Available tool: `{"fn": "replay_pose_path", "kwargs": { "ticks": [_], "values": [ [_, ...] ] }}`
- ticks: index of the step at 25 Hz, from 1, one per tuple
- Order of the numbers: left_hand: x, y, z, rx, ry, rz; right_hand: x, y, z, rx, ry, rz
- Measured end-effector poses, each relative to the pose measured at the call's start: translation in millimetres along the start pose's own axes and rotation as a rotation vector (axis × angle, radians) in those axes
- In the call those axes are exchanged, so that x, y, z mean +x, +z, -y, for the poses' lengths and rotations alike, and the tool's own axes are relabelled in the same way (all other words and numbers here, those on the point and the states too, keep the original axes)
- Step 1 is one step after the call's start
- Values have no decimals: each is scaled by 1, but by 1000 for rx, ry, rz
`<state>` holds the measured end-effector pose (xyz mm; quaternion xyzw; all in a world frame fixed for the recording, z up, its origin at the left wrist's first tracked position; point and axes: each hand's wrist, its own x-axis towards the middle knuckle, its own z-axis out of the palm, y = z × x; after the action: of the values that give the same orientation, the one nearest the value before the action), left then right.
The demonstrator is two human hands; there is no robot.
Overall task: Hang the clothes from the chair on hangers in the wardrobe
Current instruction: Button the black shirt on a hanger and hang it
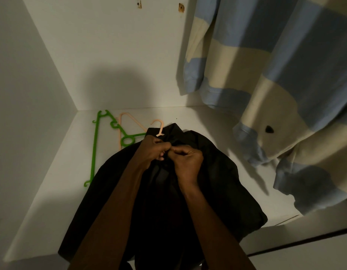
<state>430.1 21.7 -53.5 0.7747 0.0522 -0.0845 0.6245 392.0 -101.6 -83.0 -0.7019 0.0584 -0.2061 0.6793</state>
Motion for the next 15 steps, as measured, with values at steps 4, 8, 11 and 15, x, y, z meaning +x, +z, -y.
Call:
{"fn": "replay_pose_path", "kwargs": {
  "ticks": [4,8,11,15],
  "values": [
    [-4,-1,0,-87,-29,39,-3,8,4,-96,6,-125],
    [-5,-8,-1,-199,-48,75,3,12,13,192,297,-176],
    [-5,-14,-3,-343,-108,96,13,5,21,403,491,-102],
    [-9,-9,-4,-259,-81,29,20,-10,21,407,515,21]
  ]
}}
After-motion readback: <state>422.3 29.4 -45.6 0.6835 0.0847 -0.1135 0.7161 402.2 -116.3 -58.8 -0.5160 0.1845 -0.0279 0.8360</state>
